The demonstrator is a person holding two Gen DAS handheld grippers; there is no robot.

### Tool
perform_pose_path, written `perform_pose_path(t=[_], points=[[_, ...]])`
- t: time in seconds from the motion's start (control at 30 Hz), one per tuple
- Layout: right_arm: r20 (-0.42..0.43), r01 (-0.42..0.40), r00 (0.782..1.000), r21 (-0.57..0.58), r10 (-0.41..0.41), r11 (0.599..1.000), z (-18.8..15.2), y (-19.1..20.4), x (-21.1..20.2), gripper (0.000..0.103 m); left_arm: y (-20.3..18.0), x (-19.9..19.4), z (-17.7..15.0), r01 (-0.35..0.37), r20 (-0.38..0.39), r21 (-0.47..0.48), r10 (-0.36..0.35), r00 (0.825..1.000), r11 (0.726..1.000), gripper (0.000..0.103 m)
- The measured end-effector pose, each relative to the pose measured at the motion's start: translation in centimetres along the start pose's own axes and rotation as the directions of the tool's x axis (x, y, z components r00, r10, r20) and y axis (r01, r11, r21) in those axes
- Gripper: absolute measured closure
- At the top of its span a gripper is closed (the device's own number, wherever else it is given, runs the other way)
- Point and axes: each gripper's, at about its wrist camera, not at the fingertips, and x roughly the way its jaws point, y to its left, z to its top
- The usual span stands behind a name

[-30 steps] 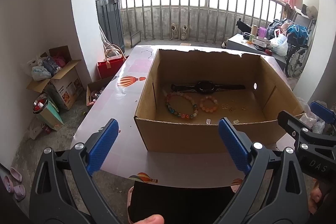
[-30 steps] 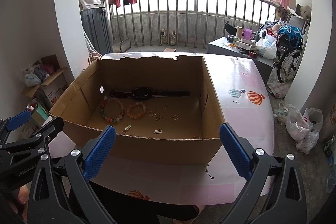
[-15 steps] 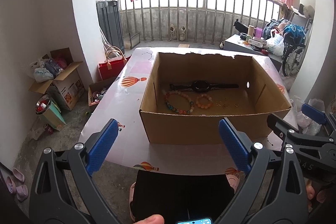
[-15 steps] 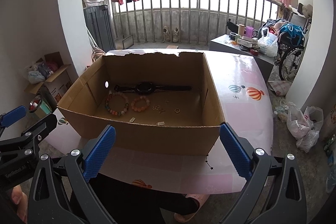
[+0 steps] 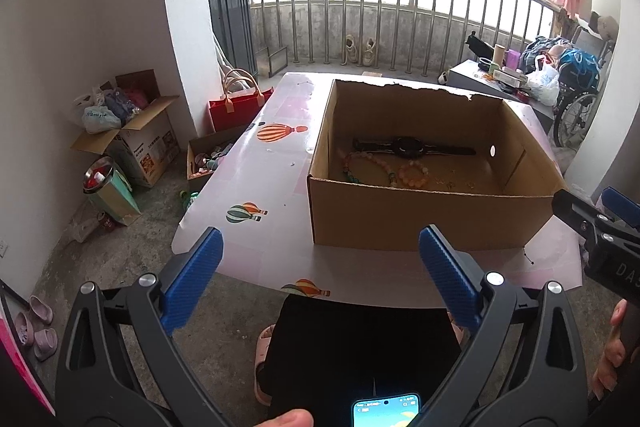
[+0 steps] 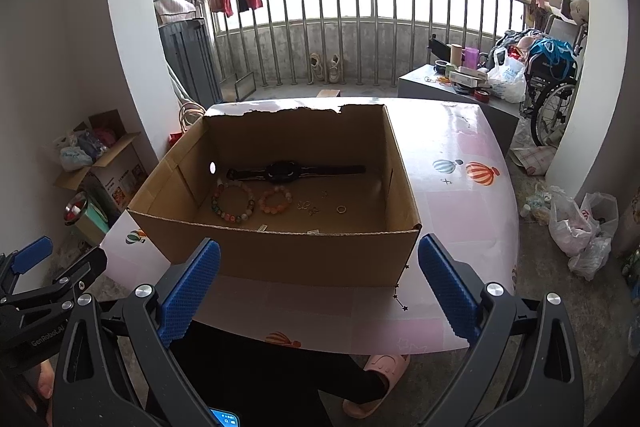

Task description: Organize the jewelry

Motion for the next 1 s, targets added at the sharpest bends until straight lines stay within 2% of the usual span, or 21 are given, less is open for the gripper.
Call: perform_pose_path(t=[0.13,0.23,0.33,0.5,0.57,0.77,1.0], points=[[-0.007,0.053,0.999,0.042,-0.053,0.998,0.3,-0.8,0.0,0.006,0.2,0.2,0.3,0.014,-0.011,-0.019,-0.014,1.0,1.0,0.008],[-0.002,0.051,0.999,0.024,-0.051,0.998,0.1,-0.8,0.0,0.006,0.2,0.7,0.6,0.023,-0.014,-0.02,-0.023,1.0,1.0,0.008],[-0.008,0.094,0.996,0.033,-0.094,0.995,0.0,-1.0,0.3,0.007,0.4,1.1,0.5,0.05,-0.015,-0.028,-0.051,0.999,0.998,0.008],[0.022,0.067,0.997,0.063,-0.069,0.996,-0.5,-0.9,-0.1,0.006,0.3,1.5,-0.2,0.04,-0.005,-0.026,-0.04,0.999,0.999,0.008],[0.027,0.055,0.998,0.063,-0.057,0.997,-0.7,-0.6,0.1,0.006,0.5,1.4,-0.4,0.058,0.001,-0.031,-0.058,0.998,0.998,0.008],[0.016,0.048,0.999,0.022,-0.048,0.999,-0.8,0.6,0.6,0.006,1.1,1.6,-0.3,0.087,0.002,-0.069,-0.087,0.996,0.994,0.008],[0.006,0.037,0.999,-0.013,-0.037,0.999,-0.9,1.8,1.1,0.006,1.1,2.4,-0.2,0.065,-0.013,-0.069,-0.066,0.998,0.996,0.008]])
